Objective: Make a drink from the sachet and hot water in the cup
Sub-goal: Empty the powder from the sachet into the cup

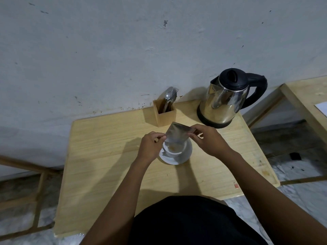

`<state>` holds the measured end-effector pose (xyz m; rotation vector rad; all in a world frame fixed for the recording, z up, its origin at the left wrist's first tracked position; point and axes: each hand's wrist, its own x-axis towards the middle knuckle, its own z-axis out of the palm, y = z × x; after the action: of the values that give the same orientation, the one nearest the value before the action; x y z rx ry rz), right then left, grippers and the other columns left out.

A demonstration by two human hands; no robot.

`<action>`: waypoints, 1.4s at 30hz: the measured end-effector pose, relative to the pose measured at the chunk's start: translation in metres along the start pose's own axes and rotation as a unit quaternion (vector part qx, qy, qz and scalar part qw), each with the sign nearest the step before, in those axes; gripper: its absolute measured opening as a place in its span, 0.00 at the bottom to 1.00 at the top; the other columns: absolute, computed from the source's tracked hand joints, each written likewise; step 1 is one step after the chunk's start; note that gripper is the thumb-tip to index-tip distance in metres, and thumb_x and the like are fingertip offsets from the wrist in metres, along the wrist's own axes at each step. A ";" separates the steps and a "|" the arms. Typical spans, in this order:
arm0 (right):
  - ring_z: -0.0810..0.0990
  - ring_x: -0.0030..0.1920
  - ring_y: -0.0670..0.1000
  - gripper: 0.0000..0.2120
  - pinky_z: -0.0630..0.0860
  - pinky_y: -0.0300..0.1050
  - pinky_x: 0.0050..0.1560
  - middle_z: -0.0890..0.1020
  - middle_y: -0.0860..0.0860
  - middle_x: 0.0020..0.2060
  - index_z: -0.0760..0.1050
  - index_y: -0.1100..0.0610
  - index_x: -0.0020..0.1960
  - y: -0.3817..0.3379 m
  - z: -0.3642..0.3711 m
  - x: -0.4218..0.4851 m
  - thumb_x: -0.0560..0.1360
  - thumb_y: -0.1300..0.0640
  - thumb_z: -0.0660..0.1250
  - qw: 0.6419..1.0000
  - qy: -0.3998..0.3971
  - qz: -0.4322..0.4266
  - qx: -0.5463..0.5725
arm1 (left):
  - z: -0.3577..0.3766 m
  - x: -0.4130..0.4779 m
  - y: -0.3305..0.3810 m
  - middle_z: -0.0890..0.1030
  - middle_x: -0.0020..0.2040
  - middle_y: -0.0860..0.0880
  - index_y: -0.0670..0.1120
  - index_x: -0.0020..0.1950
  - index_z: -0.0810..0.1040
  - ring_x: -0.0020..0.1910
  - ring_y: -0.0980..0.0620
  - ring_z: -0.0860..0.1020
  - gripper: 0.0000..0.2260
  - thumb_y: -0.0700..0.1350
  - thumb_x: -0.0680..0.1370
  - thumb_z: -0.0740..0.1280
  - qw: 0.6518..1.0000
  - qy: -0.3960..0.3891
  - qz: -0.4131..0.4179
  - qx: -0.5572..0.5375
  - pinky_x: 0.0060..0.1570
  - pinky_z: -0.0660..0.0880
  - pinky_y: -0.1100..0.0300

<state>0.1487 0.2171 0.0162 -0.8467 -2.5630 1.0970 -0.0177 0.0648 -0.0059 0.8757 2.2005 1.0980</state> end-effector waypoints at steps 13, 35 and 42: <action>0.80 0.45 0.41 0.04 0.75 0.36 0.49 0.82 0.40 0.42 0.79 0.49 0.50 -0.013 -0.003 -0.001 0.77 0.57 0.69 0.992 0.067 0.024 0.103 | 0.006 -0.006 -0.001 0.80 0.44 0.51 0.43 0.51 0.84 0.44 0.56 0.77 0.07 0.42 0.77 0.68 0.998 0.038 -0.007 -0.051 0.41 0.70 0.73; 0.77 0.43 0.35 0.03 0.68 0.23 0.44 0.82 0.43 0.42 0.83 0.54 0.48 -0.017 -0.003 -0.003 0.76 0.58 0.70 0.992 0.075 0.032 0.101 | 0.007 -0.014 -0.001 0.78 0.44 0.50 0.43 0.53 0.83 0.43 0.54 0.77 0.08 0.41 0.77 0.68 0.995 0.065 0.005 -0.072 0.42 0.71 0.70; 0.79 0.45 0.43 0.04 0.70 0.25 0.45 0.83 0.46 0.45 0.83 0.51 0.49 -0.015 0.000 -0.004 0.76 0.57 0.71 0.994 0.055 0.023 0.097 | 0.010 -0.014 0.003 0.78 0.45 0.48 0.45 0.55 0.82 0.39 0.57 0.74 0.09 0.43 0.77 0.67 0.995 0.065 0.011 -0.075 0.37 0.69 0.75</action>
<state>0.1452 0.2060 0.0270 -0.8947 -2.3143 1.2528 -0.0011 0.0607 -0.0064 0.7845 2.1817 1.3461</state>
